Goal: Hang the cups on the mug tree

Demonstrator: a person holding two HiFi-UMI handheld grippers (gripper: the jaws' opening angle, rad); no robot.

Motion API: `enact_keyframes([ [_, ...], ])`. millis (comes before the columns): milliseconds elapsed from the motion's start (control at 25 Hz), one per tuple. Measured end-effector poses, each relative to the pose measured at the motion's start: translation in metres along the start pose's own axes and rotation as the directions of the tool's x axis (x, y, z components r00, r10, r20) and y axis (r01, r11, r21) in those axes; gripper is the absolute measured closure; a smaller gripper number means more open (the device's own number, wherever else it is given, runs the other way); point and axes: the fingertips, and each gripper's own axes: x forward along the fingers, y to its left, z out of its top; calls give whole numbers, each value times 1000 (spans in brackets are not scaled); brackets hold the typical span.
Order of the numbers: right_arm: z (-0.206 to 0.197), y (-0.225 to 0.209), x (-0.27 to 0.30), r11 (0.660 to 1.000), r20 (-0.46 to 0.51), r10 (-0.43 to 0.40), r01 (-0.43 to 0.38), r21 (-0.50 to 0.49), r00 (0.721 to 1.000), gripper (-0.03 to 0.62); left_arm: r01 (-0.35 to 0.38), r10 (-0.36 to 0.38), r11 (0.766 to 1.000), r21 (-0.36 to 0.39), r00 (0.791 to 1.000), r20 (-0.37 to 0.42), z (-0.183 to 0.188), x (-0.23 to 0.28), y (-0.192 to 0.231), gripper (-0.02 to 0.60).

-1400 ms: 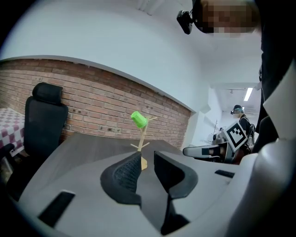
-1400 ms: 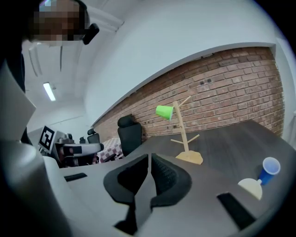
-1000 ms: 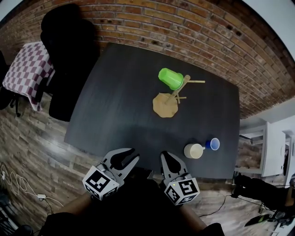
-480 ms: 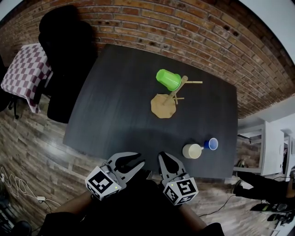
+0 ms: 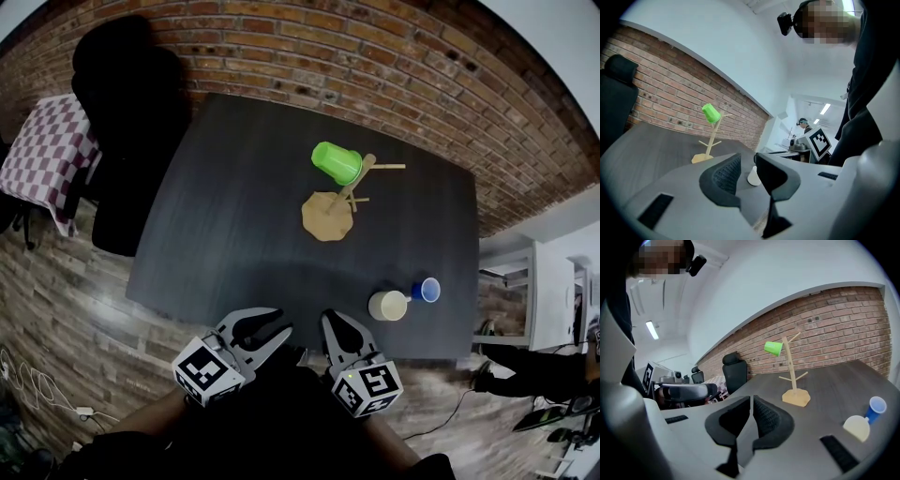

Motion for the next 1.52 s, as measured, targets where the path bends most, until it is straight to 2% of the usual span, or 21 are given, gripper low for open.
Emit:
enact_keyframes([
  [160,0,-2,-2,1000,8,-30,29,5,1000,553,6,-6,1000,-7,1000,17,2,-2,5,485],
  [320,-1,-4,-4,997,8,-72,72,21,997,553,30,-30,999,-15,1000,1,1,-4,9,485],
  [520,-3,-23,-16,978,12,-185,183,100,983,553,82,-82,996,-42,997,4,0,-4,16,485],
  [680,-12,-49,-33,938,-7,-313,310,155,950,553,132,-133,988,-79,991,0,-7,-11,26,485],
  [800,-20,-76,-49,893,-33,-400,397,213,916,553,160,-162,980,-116,987,-6,-13,-15,36,485],
  [920,-27,-106,-68,848,-48,-456,450,281,889,553,159,-163,979,-126,986,-20,-22,-14,42,485],
  [1040,-32,-141,-89,814,-55,-515,508,282,855,553,134,-139,984,-115,990,-36,-24,-14,46,485],
  [1160,-41,-185,-103,776,-72,-563,557,296,823,553,79,-83,992,-97,996,-43,-22,-14,52,485],
  [1280,-48,-227,-114,731,-73,-585,565,382,807,553,8,-10,995,-98,1000,-11,-16,-8,52,485],
  [1400,-51,-271,-131,702,-72,-606,575,421,792,548,-52,52,994,-100,999,-3,-15,6,39,485],
  [1440,-51,-286,-138,696,-73,-610,578,426,789,531,-67,67,994,-89,998,-7,-16,13,33,485],
  [1520,-50,-316,-147,694,-77,-606,573,436,792,457,-95,94,994,-50,995,-14,-15,28,20,485],
])
